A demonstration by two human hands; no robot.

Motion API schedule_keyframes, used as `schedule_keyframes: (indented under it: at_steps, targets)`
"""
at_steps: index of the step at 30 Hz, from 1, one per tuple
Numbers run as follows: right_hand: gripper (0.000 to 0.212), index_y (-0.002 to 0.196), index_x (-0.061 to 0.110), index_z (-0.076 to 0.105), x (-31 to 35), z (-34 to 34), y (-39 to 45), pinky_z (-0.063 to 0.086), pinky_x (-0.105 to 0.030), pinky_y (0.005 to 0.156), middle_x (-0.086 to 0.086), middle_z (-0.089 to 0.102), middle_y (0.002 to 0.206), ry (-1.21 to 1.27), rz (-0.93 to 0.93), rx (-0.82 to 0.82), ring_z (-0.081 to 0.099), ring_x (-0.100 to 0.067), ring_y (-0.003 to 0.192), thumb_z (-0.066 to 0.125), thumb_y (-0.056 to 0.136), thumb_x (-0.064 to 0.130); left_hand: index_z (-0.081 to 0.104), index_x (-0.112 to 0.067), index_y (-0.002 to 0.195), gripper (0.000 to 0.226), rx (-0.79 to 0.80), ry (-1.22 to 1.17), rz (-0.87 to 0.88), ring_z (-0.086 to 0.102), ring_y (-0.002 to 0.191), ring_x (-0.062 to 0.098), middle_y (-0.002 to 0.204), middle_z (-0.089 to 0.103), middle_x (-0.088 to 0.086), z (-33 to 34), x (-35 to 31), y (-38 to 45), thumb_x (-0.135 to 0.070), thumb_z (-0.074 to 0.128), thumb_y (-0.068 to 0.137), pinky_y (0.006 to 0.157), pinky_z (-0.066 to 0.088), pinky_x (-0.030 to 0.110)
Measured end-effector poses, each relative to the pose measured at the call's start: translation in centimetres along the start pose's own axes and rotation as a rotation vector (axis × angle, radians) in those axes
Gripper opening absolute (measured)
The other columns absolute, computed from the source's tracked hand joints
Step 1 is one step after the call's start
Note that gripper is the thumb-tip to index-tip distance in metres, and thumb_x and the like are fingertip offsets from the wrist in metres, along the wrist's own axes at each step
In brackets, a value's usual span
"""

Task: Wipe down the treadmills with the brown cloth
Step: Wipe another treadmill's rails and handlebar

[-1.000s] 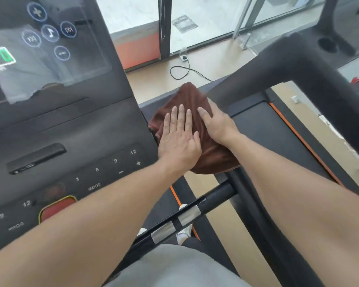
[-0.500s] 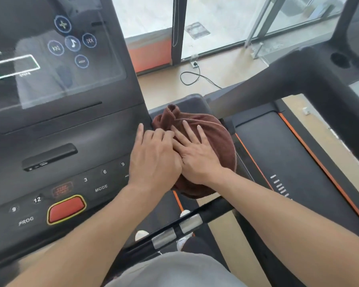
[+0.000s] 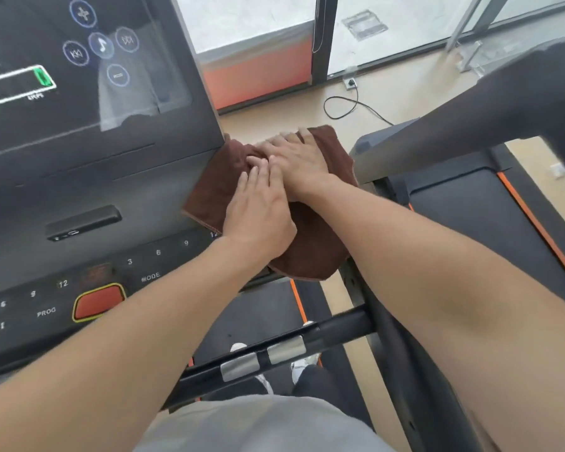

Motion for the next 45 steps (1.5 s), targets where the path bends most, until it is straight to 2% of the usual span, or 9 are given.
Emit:
schedule_keyframes:
  at_steps: [5, 9, 16, 25, 28, 33, 37, 42, 45]
  targets:
    - [0.057, 0.138, 0.034, 0.055, -3.6, -0.9, -0.4, 0.029, -0.051, 0.111, -0.002, 0.053, 0.145, 0.156, 0.224, -0.022, 0.040, -0.028, 0.138, 0.021, 0.103, 0.063, -0.005, 0.001, 0.160, 0.079, 0.094, -0.066, -0.063, -0.002, 0.158, 0.028, 0.170, -0.004, 0.017, 0.4, -0.4, 2.9, -0.013, 0.040, 0.096, 0.128, 0.000, 0.040]
    - [0.059, 0.149, 0.039, 0.041, -6.4, -0.4, -2.3, 0.033, -0.047, 0.111, 0.002, 0.038, 0.157, 0.518, 0.431, -0.030, 0.045, -0.029, 0.139, 0.029, 0.100, 0.069, -0.008, -0.005, 0.161, 0.071, 0.172, -0.047, 0.007, -0.018, 0.156, 0.025, 0.169, -0.018, 0.014, 2.0, -0.2, 3.5, -0.029, 0.031, 0.106, 0.127, -0.008, 0.040]
    - [0.067, 0.161, 0.037, 0.018, -7.6, 1.2, -6.3, 0.028, -0.039, 0.119, -0.002, 0.038, 0.162, 0.839, 0.467, -0.030, 0.037, -0.027, 0.146, 0.037, 0.102, 0.063, -0.012, -0.012, 0.161, 0.076, 0.078, 0.033, 0.145, -0.026, 0.153, 0.017, 0.168, -0.022, 0.005, 4.4, -1.2, 1.5, -0.055, 0.016, 0.105, 0.125, -0.015, 0.040]
    - [0.062, 0.155, 0.028, 0.042, -8.2, 3.4, -11.9, 0.025, -0.025, 0.112, 0.003, 0.045, 0.157, 1.035, 0.495, -0.037, 0.039, -0.019, 0.145, 0.037, 0.104, 0.062, -0.006, -0.013, 0.162, 0.075, 0.079, 0.021, 0.235, -0.020, 0.155, 0.016, 0.170, -0.017, 0.003, 5.7, -3.8, -2.1, -0.053, 0.022, 0.106, 0.126, -0.012, 0.037]
    - [0.054, 0.146, 0.026, 0.054, -8.0, 3.6, -14.2, 0.028, -0.019, 0.094, 0.000, 0.056, 0.148, 1.028, 0.502, -0.049, 0.047, -0.021, 0.137, 0.037, 0.106, 0.058, -0.007, -0.013, 0.162, 0.075, 0.091, 0.022, 0.248, -0.020, 0.155, 0.016, 0.169, -0.017, 0.003, 6.3, -4.6, -3.6, -0.052, 0.024, 0.107, 0.126, -0.011, 0.037]
    - [0.052, 0.135, 0.024, 0.064, -7.2, 4.5, -18.2, 0.036, -0.026, 0.093, -0.002, 0.066, 0.133, 1.002, 0.518, -0.092, 0.057, -0.023, 0.125, 0.039, 0.105, 0.058, -0.005, -0.013, 0.162, 0.073, 0.121, -0.010, 0.300, -0.018, 0.155, 0.014, 0.170, -0.015, 0.002, 6.5, -5.6, -6.2, -0.049, 0.027, 0.108, 0.126, -0.012, 0.034]
    - [0.048, 0.137, 0.019, 0.062, -5.8, 4.8, -23.3, 0.032, -0.016, 0.085, 0.000, 0.064, 0.134, 0.964, 0.524, -0.130, 0.055, -0.012, 0.117, 0.040, 0.107, 0.050, -0.002, -0.012, 0.162, 0.073, 0.173, -0.089, 0.345, -0.013, 0.156, 0.014, 0.170, -0.011, 0.002, 7.3, -7.0, -9.8, -0.050, 0.029, 0.108, 0.127, -0.008, 0.033]
    - [0.066, 0.148, 0.031, 0.045, -3.8, 6.1, -29.4, 0.037, -0.039, 0.109, -0.002, 0.056, 0.147, 0.803, 0.664, -0.079, 0.050, -0.029, 0.135, 0.037, 0.097, 0.072, -0.001, -0.012, 0.162, 0.070, 0.214, -0.285, 0.348, -0.007, 0.157, 0.016, 0.171, -0.007, 0.003, 9.9, -7.9, -16.3, -0.042, 0.034, 0.109, 0.126, -0.003, 0.035]
    - [0.076, 0.157, 0.036, 0.029, -1.8, 6.3, -33.3, 0.038, -0.048, 0.109, -0.003, 0.048, 0.154, 0.619, 0.743, -0.065, 0.048, -0.034, 0.137, 0.030, 0.094, 0.078, 0.004, -0.012, 0.162, 0.070, 0.158, -0.383, 0.395, -0.010, 0.157, 0.015, 0.171, -0.001, 0.001, 11.2, -8.7, -20.5, -0.042, 0.037, 0.108, 0.126, -0.005, 0.033]
Point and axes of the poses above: each hand's wrist, its own y-axis towards the middle knuckle, its own z-axis out of the palm, x = y × z, the point moved 2 cm from there along y, towards the middle knuckle
